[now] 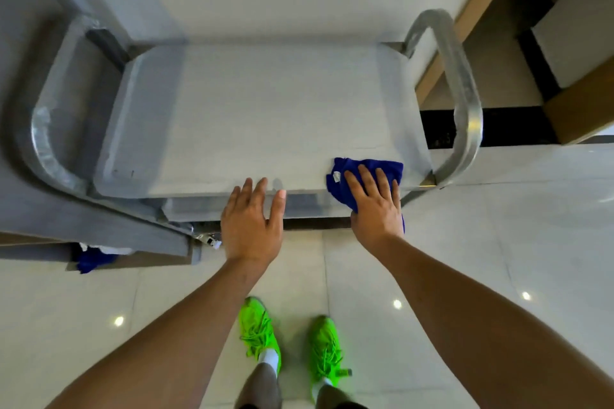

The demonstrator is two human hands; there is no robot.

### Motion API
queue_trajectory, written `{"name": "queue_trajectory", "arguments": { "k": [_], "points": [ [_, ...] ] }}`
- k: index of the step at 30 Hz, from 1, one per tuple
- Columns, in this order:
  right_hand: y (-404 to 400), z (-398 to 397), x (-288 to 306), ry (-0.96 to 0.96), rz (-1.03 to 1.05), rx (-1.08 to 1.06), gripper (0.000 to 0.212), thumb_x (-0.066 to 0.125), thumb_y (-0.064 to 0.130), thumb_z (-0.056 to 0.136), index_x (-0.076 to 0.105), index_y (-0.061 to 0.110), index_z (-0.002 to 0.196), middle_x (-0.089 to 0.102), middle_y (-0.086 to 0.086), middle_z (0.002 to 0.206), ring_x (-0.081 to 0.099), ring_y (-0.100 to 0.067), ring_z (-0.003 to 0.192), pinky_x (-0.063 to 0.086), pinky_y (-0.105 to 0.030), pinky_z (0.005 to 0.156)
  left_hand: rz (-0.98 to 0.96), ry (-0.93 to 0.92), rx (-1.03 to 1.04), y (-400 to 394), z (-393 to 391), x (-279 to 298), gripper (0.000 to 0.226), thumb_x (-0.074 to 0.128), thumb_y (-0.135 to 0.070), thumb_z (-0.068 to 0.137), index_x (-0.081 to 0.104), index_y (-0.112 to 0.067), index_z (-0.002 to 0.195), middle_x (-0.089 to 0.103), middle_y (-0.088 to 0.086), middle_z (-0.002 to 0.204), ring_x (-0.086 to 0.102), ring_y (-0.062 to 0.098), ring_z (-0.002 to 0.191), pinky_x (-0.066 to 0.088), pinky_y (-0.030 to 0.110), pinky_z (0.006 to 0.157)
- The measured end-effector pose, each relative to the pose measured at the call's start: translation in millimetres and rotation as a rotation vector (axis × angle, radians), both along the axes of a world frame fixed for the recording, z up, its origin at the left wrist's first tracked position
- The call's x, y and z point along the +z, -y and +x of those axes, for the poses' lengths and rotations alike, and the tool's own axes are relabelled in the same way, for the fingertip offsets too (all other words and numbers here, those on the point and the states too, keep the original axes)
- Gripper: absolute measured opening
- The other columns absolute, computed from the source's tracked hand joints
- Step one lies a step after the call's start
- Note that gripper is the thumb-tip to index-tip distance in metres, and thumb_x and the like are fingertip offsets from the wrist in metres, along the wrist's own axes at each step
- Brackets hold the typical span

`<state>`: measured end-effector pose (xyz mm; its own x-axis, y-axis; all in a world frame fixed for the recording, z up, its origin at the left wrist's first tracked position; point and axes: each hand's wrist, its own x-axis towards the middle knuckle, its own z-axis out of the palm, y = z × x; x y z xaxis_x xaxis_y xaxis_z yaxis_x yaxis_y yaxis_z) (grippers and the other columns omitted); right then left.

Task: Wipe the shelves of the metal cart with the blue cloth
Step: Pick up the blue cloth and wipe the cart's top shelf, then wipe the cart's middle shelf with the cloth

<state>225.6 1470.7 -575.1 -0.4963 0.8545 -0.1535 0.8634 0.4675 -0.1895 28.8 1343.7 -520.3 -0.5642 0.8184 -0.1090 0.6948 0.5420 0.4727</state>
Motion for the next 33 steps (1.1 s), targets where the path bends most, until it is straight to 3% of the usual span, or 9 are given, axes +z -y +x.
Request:
{"name": "queue_trajectory", "arguments": {
  "k": [5, 10, 15, 21, 33],
  "points": [
    [1, 40, -5, -0.114, -0.053, -0.209, 0.094, 0.065, -0.001, 0.085, 0.014, 0.03, 0.158, 0.007, 0.001, 0.168, -0.003, -0.032, 0.152, 0.017, -0.053, 0.122, 0.004, 0.067, -0.099, -8, 41, -8, 0.073, 0.022, -0.065, 0.094, 0.042, -0.021, 0.149, 0.034, 0.008, 0.158, 0.023, 0.025, 0.148, 0.021, 0.044, 0.119],
    [18, 32, -2, -0.22, -0.128, -0.322, 0.095, 0.067, -0.006, 0.083, 0.019, 0.028, 0.158, 0.006, 0.003, 0.168, 0.001, -0.032, 0.152, 0.043, -0.049, 0.107, -0.028, 0.055, -0.189, -9, 49, -20, 0.074, 0.02, -0.068, 0.094, 0.04, -0.022, 0.149, 0.033, 0.007, 0.159, 0.023, 0.024, 0.148, 0.022, 0.045, 0.119],
    [69, 8, -25, -0.359, -0.222, -0.307, 0.08, 0.061, -0.001, 0.087, 0.029, 0.022, 0.156, 0.027, -0.004, 0.163, 0.031, -0.031, 0.144, 0.045, -0.045, 0.107, -0.08, 0.055, -0.174, 14, 33, -45, 0.072, 0.024, -0.066, 0.094, 0.043, -0.022, 0.148, 0.035, 0.009, 0.158, 0.022, 0.026, 0.148, 0.02, 0.043, 0.119],
    [107, -47, -74, -0.402, -0.258, -0.2, 0.071, 0.063, -0.002, 0.088, 0.038, 0.016, 0.153, 0.038, -0.008, 0.158, 0.034, -0.03, 0.144, 0.039, -0.043, 0.111, -0.137, 0.038, -0.065, 66, -15, -93, 0.071, 0.026, -0.063, 0.093, 0.046, -0.021, 0.147, 0.036, 0.009, 0.157, 0.025, 0.028, 0.147, 0.022, 0.043, 0.118],
    [129, -179, -139, -0.417, -0.331, 0.113, 0.072, 0.068, 0.0, 0.09, 0.036, 0.016, 0.152, 0.038, -0.008, 0.158, 0.035, -0.032, 0.143, 0.038, -0.041, 0.111, -0.101, -0.053, 0.252, 137, -90, -184, 0.072, 0.019, -0.068, 0.095, 0.046, -0.024, 0.145, 0.04, 0.008, 0.154, 0.03, 0.03, 0.145, 0.026, 0.044, 0.114]
  ]
}}
